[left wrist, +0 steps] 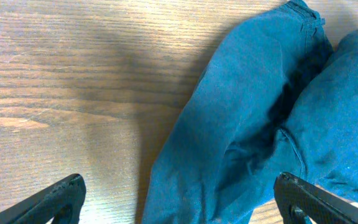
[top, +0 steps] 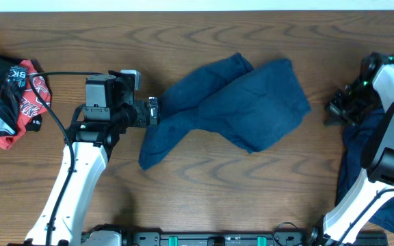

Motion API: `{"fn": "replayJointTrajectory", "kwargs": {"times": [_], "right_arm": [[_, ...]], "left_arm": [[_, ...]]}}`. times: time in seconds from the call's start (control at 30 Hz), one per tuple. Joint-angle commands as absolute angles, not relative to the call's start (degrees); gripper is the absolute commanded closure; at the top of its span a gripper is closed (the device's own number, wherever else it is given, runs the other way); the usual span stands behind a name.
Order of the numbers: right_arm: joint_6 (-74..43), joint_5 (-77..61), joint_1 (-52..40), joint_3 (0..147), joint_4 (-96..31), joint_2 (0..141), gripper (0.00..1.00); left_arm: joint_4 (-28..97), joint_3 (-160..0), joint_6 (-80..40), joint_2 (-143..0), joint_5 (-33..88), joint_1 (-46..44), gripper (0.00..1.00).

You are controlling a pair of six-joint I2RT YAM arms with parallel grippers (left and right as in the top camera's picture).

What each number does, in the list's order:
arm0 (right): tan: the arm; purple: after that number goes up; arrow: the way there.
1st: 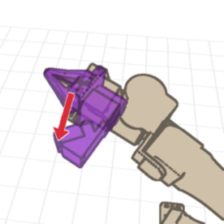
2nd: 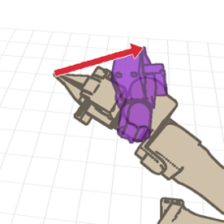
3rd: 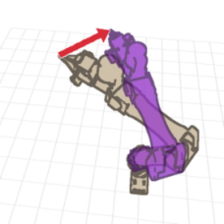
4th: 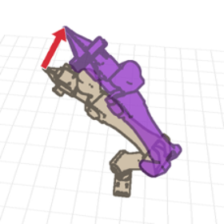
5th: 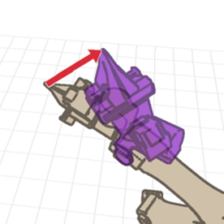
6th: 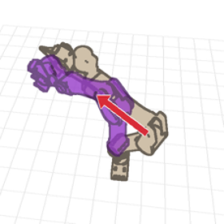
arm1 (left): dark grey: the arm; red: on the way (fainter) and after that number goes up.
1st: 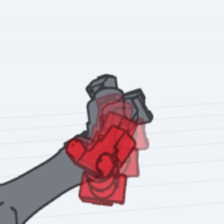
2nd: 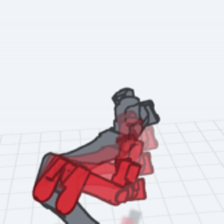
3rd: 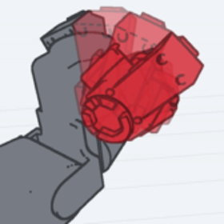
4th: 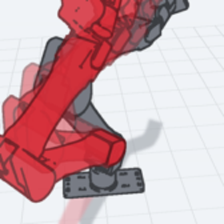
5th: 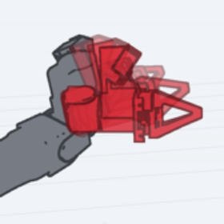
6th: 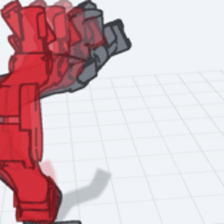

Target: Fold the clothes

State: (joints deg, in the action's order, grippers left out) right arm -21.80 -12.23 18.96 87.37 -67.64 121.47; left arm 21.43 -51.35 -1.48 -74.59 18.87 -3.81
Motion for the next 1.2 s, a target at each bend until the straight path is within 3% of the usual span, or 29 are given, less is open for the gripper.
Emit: {"fn": "replayJointTrajectory", "kwargs": {"times": [0.0,0.33,0.8,1.17], "right_arm": [[-26.0,-12.7,19.5,83.4,-65.9,121.5,0.99],[-27.0,-10.6,25.8,80.8,-62.3,121.2,0.99],[-36.2,14.9,41.9,88.1,-62.3,116.7,0.99],[-34.7,28.5,42.2,98.9,-65.2,114.0,0.99]], "left_arm": [[21.3,-51.9,-1.5,-74.9,18.3,-3.6,0.02],[21.3,-51.9,-1.5,-74.9,18.3,-3.6,0.02],[21.3,-51.9,-1.1,-74.9,18.3,-3.6,0.02],[20.8,-51.9,-1.1,-74.9,18.3,-3.6,0.02]]}}
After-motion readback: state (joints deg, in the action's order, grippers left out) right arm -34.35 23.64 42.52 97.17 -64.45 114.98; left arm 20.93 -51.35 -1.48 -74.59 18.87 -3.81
